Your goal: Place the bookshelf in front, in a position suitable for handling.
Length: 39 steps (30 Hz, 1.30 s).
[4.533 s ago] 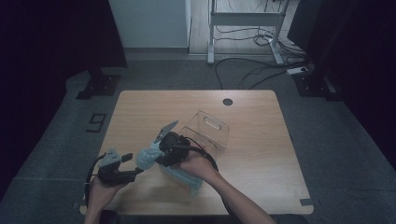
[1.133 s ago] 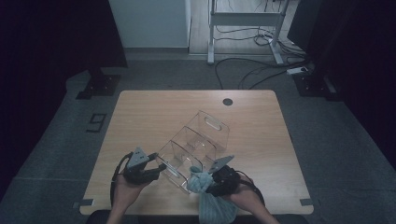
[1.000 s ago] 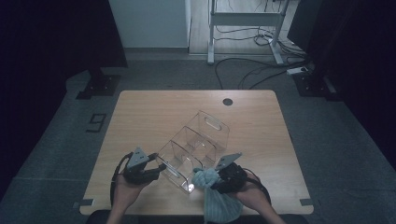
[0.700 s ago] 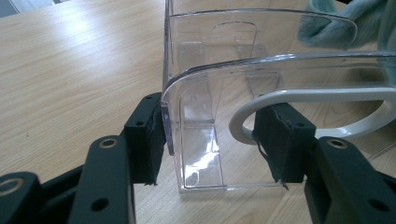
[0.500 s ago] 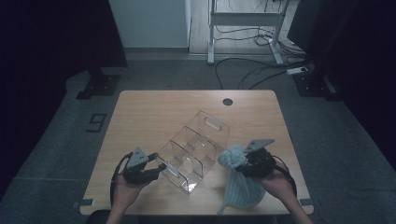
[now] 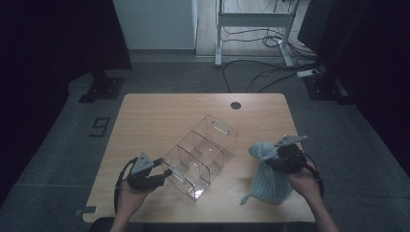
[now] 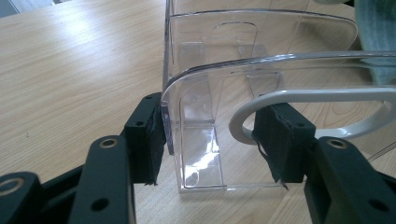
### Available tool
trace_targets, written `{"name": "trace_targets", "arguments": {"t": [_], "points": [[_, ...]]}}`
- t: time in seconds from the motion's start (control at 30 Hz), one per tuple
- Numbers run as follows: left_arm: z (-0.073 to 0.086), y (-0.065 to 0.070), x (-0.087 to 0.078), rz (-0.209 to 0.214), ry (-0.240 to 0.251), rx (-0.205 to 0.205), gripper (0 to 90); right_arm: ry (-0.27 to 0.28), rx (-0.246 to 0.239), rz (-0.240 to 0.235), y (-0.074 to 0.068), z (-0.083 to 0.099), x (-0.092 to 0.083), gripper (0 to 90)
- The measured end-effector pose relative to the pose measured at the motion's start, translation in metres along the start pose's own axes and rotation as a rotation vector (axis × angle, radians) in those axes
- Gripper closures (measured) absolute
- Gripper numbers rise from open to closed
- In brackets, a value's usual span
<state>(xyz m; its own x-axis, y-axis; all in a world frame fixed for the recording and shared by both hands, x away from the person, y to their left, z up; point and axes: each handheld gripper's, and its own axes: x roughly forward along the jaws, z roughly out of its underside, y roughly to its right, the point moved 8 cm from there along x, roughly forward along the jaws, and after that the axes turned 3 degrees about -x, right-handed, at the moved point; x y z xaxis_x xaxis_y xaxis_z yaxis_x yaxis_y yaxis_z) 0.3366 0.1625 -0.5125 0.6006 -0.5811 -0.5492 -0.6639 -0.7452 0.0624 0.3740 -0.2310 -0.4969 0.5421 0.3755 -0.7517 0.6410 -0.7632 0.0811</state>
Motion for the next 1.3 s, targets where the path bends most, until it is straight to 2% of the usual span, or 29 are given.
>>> {"name": "trace_targets", "arguments": {"t": [0.13, 0.23, 0.43, 0.63, 0.77, 0.9, 1.0, 1.13, 1.3], "points": [[0.000, 0.000, 0.000, 0.000, 0.000, 0.000, 45.1, -0.025, 0.023, 0.019, 0.009, 0.016, 0.016, 55.0], [0.000, 0.000, 0.000, 0.000, 0.000, 0.000, 45.1, -0.043, 0.034, 0.017, 0.011, 0.028, 0.030, 54.1], [0.000, 0.000, 0.000, -0.002, 0.000, 0.001, 45.1, -0.076, 0.043, -0.005, 0.006, 0.046, 0.055, 51.6], [0.000, 0.000, 0.000, -0.004, -0.001, 0.003, 45.1, -0.117, 0.017, -0.012, 0.002, 0.058, 0.066, 48.5], [0.000, 0.000, 0.000, -0.007, -0.002, 0.001, 45.1, -0.118, 0.012, -0.019, 0.000, 0.058, 0.066, 43.0], [0.000, 0.000, -0.001, -0.011, -0.003, -0.003, 44.7, -0.092, 0.034, -0.028, 0.001, 0.054, 0.062, 29.5], [0.000, -0.001, -0.002, -0.019, -0.002, -0.021, 38.9, -0.062, 0.040, -0.037, 0.000, 0.050, 0.056, 22.2], [0.001, -0.002, -0.009, -0.021, 0.000, -0.036, 30.5, -0.016, 0.028, -0.048, -0.003, 0.041, 0.044, 20.4], [0.000, 0.000, -0.022, -0.003, 0.003, -0.050, 26.1, 0.041, 0.001, -0.056, -0.008, 0.023, 0.032, 23.3]]}}
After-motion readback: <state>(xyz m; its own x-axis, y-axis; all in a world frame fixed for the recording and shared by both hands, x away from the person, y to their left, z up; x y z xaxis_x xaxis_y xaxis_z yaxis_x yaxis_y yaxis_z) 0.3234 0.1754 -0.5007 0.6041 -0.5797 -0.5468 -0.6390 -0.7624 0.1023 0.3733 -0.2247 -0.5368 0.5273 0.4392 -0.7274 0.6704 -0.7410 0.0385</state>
